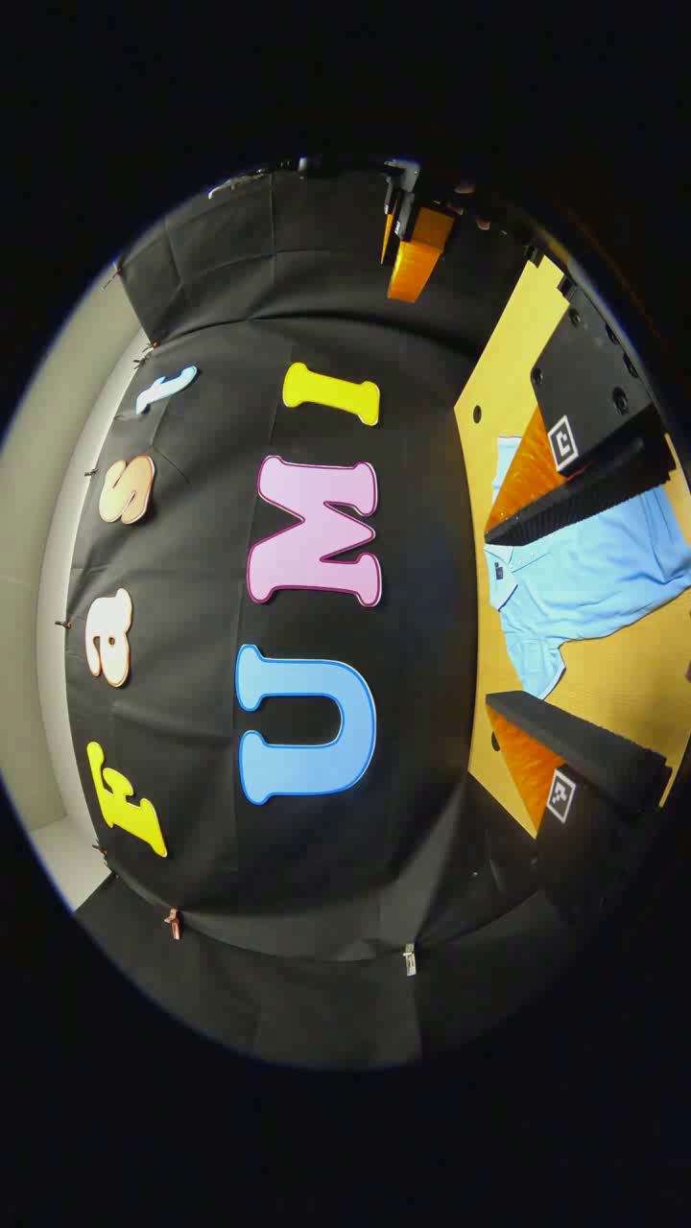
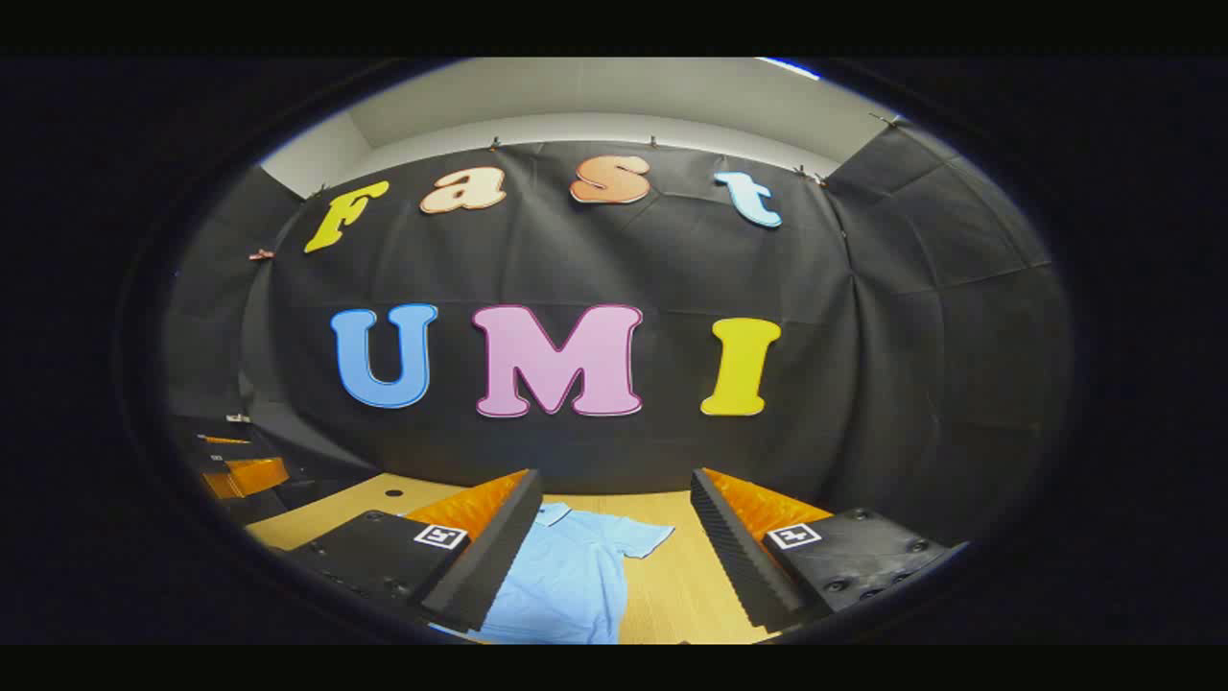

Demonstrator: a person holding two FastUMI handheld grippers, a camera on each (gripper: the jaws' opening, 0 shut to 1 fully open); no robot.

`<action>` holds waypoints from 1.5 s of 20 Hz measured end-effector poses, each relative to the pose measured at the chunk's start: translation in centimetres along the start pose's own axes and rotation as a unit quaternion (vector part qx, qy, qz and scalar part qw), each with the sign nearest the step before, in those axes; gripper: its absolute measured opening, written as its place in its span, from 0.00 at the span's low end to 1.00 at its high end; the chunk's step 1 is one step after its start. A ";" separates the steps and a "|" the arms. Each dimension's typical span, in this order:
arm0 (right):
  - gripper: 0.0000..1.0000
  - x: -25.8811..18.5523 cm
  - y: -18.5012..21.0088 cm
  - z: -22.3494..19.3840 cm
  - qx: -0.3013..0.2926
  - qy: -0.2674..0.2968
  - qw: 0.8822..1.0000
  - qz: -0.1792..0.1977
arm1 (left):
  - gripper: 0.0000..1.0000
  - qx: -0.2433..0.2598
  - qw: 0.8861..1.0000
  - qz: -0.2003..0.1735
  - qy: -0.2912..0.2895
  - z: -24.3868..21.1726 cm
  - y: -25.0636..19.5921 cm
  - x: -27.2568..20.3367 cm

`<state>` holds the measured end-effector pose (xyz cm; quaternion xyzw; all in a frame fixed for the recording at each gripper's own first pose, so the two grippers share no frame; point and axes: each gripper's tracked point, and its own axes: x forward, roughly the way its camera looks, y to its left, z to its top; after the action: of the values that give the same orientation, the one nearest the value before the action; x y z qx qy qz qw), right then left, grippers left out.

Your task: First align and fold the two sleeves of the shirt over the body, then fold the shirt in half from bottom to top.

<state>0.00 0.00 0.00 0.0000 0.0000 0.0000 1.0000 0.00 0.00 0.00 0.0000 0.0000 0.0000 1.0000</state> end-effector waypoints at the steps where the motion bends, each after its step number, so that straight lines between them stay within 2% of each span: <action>1: 0.97 0.2 0.0 -0.1 0.000 0.002 1.000 0.001 | 0.97 0.001 1.000 0.000 0.001 -0.1 0.0 0.2; 6: 0.97 1.2 -0.6 -1.0 -0.008 0.011 1.000 -0.003 | 0.96 -0.002 1.000 0.000 0.010 -0.5 -0.4 1.3; 13: 0.97 3.5 -2.5 -3.8 0.028 0.044 0.998 -0.030 | 0.96 0.001 1.000 0.002 0.028 -1.6 -0.6 3.5; 19: 0.98 6.4 -3.3 -5.7 0.015 0.061 0.998 -0.025 | 0.97 -0.002 0.999 0.012 0.048 -3.2 -0.7 5.6; 24: 0.98 10.4 -4.4 -8.6 0.010 0.103 0.994 -0.019 | 0.97 -0.006 0.998 0.023 0.062 -4.2 -0.7 7.3; 30: 0.99 18.5 -6.4 -15.3 -0.014 0.184 0.983 -0.002 | 0.97 -0.003 0.995 0.052 0.087 -6.0 0.0 9.3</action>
<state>18.47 -6.38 -15.30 -0.0137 0.1839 -0.0024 0.9829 9.31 0.00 -5.96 -0.0033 0.0865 0.0517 0.9949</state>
